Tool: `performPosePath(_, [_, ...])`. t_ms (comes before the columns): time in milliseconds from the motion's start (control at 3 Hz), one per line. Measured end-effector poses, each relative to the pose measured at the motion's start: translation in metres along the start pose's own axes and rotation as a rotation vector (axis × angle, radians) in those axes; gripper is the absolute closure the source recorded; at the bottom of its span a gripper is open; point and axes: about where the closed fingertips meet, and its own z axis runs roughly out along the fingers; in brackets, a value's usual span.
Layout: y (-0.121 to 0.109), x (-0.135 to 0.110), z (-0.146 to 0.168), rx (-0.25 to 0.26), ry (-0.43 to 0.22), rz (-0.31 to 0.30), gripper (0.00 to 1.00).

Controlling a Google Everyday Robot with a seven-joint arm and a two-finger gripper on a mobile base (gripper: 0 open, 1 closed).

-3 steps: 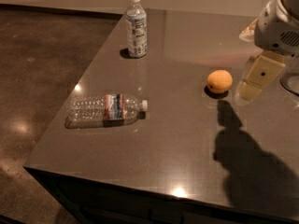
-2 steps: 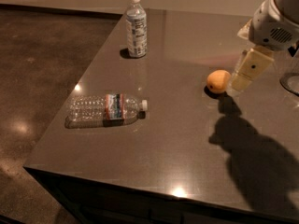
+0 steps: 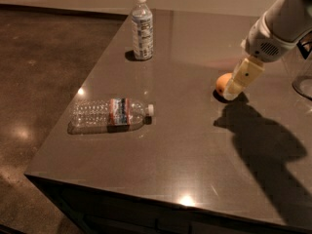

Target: Move orange near water bottle

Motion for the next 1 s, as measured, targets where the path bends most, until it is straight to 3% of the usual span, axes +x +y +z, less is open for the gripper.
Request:
performPosePath(667, [-0.011, 0.006, 0.039, -0.040, 0.041, 0.013, 0.00])
performPosePath(1000, [-0.006, 0.004, 0.051, -0.076, 0.074, -0.010, 0.16])
